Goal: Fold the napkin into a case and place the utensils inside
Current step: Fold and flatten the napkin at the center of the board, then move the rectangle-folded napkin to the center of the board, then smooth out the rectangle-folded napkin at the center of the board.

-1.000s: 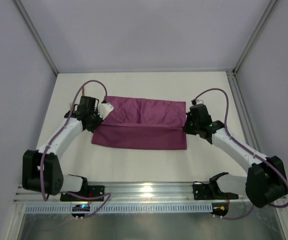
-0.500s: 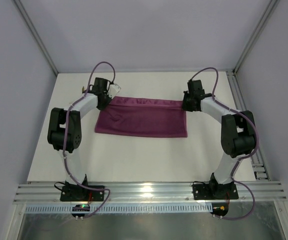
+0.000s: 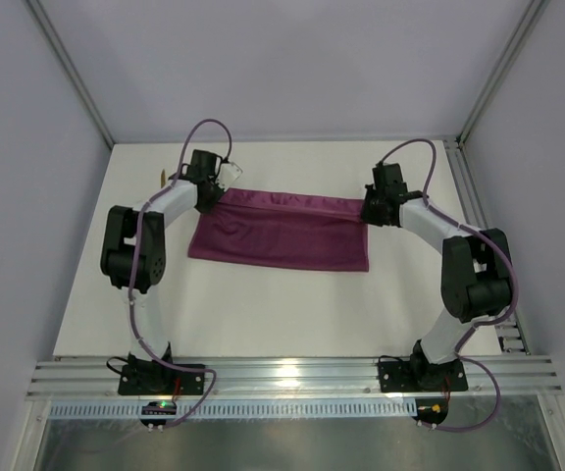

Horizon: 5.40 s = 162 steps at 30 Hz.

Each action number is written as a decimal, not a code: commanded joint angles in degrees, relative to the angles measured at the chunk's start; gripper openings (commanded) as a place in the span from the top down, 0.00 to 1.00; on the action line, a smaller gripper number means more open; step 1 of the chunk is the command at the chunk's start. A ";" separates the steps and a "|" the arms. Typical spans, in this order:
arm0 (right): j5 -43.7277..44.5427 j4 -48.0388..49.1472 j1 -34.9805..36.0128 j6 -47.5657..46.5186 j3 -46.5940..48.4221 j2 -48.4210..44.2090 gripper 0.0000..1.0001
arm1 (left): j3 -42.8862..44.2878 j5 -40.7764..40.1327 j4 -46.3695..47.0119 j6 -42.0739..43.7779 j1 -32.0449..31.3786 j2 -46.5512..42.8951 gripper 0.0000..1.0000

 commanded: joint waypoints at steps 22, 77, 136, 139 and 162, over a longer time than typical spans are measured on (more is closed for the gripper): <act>10.26 -3.00 -2.01 -0.71 7.31 6.29 0.96 | 7.99 -8.16 2.52 0.64 0.08 6.64 1.00; -5.82 -0.11 -3.77 2.28 -25.82 -17.62 0.56 | -9.24 13.02 -13.30 -17.65 1.66 -5.14 0.52; -8.63 -0.81 0.71 -15.47 -0.24 -2.24 0.72 | -2.73 18.11 -14.96 -12.90 10.71 -3.29 0.71; -8.72 -0.55 0.71 -15.56 -0.15 -0.39 0.71 | -3.79 19.52 -14.97 -12.81 10.63 -3.64 0.73; -11.97 1.39 0.80 -14.33 0.64 4.62 0.80 | -5.28 19.43 -17.78 -14.57 10.71 -5.67 0.76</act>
